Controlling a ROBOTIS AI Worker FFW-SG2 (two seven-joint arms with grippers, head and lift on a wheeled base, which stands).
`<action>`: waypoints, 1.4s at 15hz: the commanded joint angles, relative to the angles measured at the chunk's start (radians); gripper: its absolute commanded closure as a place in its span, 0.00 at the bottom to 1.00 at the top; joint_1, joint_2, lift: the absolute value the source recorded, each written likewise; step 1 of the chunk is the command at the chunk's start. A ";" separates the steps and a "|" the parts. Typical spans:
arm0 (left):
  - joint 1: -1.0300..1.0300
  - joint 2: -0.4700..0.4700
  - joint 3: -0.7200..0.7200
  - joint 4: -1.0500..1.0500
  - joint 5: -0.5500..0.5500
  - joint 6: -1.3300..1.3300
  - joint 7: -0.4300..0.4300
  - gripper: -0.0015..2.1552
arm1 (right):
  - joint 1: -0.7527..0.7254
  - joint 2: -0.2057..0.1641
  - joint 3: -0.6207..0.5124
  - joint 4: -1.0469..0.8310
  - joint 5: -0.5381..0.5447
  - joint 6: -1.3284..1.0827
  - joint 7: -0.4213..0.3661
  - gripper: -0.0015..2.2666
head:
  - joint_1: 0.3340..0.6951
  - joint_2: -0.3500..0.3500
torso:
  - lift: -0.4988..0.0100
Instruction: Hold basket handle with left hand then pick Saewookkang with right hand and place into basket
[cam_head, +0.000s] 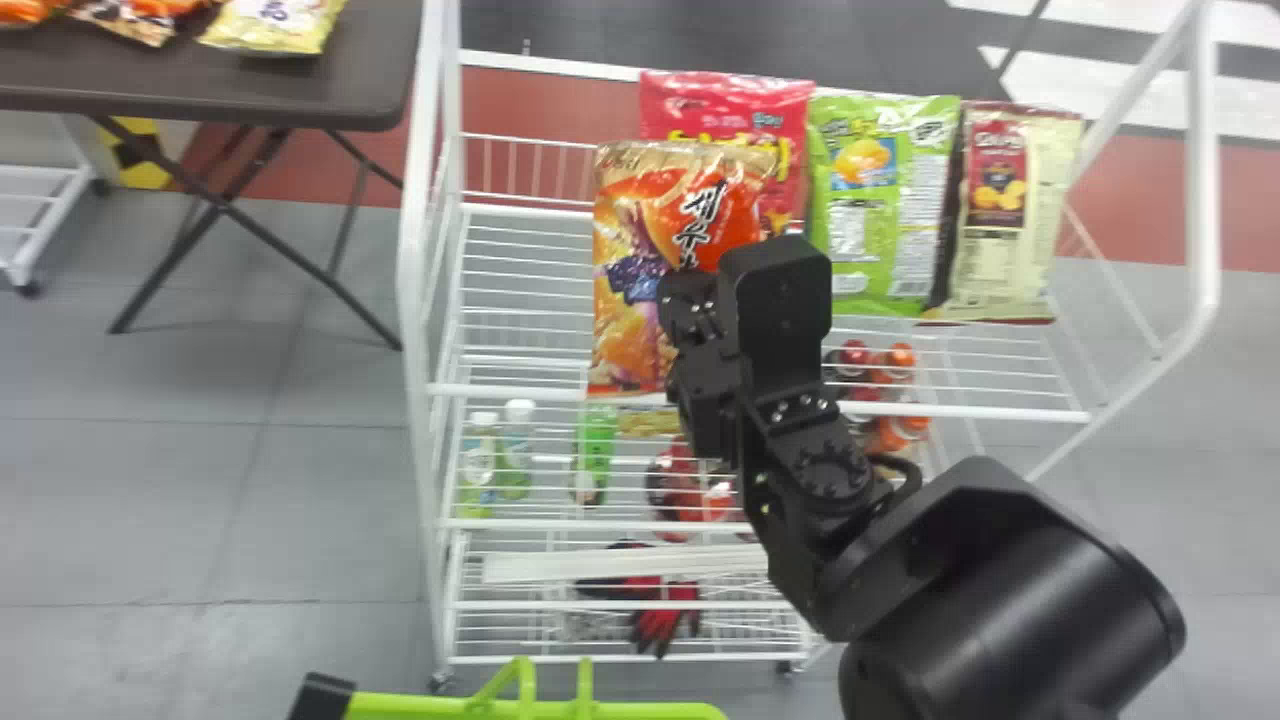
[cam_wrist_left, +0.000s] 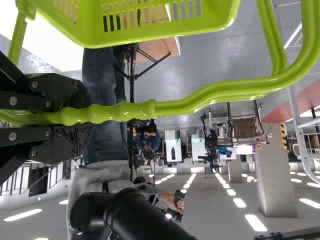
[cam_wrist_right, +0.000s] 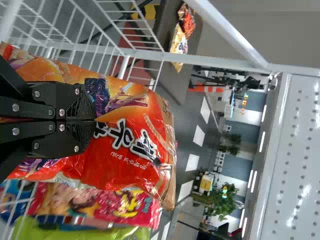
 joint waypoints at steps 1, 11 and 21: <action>0.000 -0.005 -0.009 -0.003 -0.009 0.001 0.004 0.92 | 0.077 -0.044 -0.040 -0.105 -0.022 0.079 0.000 0.99 | 1.00 0.14 | 0.94; -0.012 -0.045 0.020 0.000 -0.052 -0.025 0.021 0.92 | 0.336 -0.122 -0.203 -0.419 -0.120 0.594 0.094 0.99 | 1.00 0.00 | 0.94; -0.009 -0.090 0.043 -0.003 -0.093 -0.071 0.034 0.92 | 0.346 -0.119 -0.184 -0.422 -0.289 0.814 0.188 0.99 | 1.00 0.00 | 0.94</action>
